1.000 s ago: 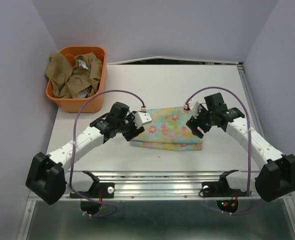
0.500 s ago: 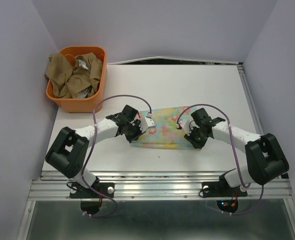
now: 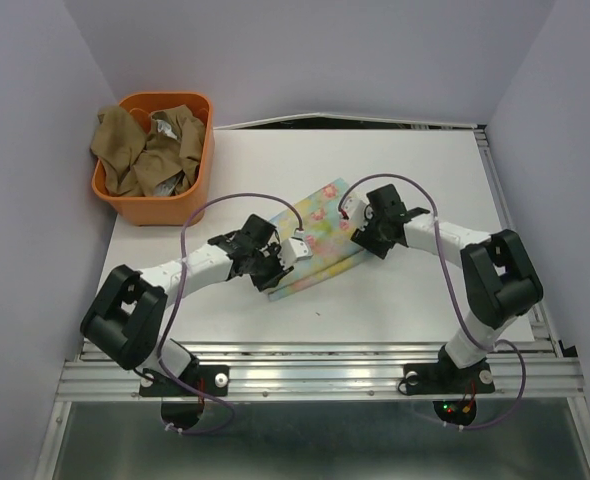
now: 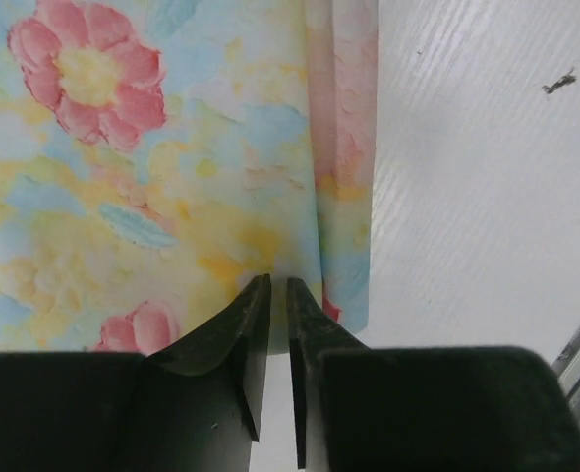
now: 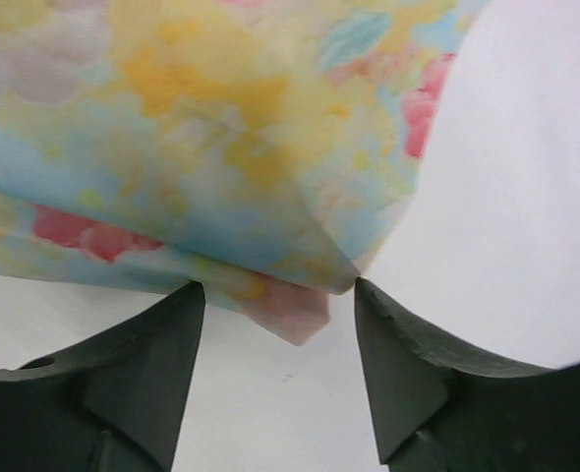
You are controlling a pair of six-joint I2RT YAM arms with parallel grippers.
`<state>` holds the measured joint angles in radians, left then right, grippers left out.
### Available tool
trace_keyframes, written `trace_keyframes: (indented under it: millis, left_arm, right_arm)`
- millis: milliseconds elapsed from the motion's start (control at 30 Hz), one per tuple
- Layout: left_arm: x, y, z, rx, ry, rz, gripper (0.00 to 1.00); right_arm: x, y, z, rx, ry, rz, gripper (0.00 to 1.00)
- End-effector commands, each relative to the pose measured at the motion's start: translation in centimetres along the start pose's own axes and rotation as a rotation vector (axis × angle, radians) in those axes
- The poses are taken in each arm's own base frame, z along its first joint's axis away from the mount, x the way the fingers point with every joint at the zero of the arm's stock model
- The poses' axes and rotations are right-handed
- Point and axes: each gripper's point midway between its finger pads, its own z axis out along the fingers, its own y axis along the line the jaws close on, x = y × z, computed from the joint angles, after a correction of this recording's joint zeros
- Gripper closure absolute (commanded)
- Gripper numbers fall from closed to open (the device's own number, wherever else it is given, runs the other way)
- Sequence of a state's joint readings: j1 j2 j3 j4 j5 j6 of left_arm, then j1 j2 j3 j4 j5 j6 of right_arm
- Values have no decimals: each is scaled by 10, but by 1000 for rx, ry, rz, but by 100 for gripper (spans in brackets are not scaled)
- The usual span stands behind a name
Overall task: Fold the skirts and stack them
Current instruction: Fold the skirt
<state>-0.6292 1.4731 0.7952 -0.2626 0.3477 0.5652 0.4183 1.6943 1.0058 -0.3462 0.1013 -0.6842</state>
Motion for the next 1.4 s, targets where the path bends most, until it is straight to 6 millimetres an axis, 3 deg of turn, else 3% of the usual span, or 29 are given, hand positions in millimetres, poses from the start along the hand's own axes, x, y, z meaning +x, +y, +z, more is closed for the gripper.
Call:
trace_keyframes:
  millis: [0, 100, 167, 267, 300, 367, 400, 467, 633, 733, 833, 1067, 1267, 1367]
  left_arm:
    - [-55, -2, -30, -22, -142, -1, 69]
    - [-91, 16, -45, -100, -217, -22, 64]
    - [-117, 26, -54, -139, -267, -37, 63]
    - [-139, 33, -48, -181, -274, -24, 63]
    - [-137, 34, -36, -182, -240, -20, 63]
    - [-150, 34, -29, -179, -246, -11, 63]
    - [-148, 35, -15, -166, -221, -24, 64]
    - [-157, 32, -7, -138, -227, -26, 66]
    - [-162, 14, 26, -97, -196, 2, 69]
    - [-160, 7, 42, -102, -166, 15, 69]
    - [-158, 4, 54, -107, -152, 16, 69]
    - [-174, 16, 61, -169, -170, -4, 71]
    - [-185, 24, 60, -196, -177, 18, 64]
    - [-176, 13, 75, -119, -135, 37, 62]
  right_arm:
    - [-32, -71, -29, 209, -91, 44, 30]
    - [-35, -90, -56, 234, -144, 172, 30]
    - [-37, -87, -67, 214, -186, 298, 30]
    - [-40, -68, -83, 121, -234, 491, 31]
    - [-36, -57, -84, 82, -215, 538, 31]
    - [-42, -33, -85, -41, -233, 668, 31]
    - [-43, -24, -84, -82, -231, 708, 31]
    - [-50, -3, -82, -194, -231, 813, 33]
    - [-35, 38, -48, -335, -103, 921, 47]
    - [-26, 47, -34, -359, -72, 999, 54]
    - [-20, 41, -28, -353, -84, 1057, 55]
    - [-1, 56, -11, -400, -24, 1139, 58]
    - [4, 56, -12, -436, -22, 1189, 58]
    - [4, 56, -12, -445, -27, 1201, 55]
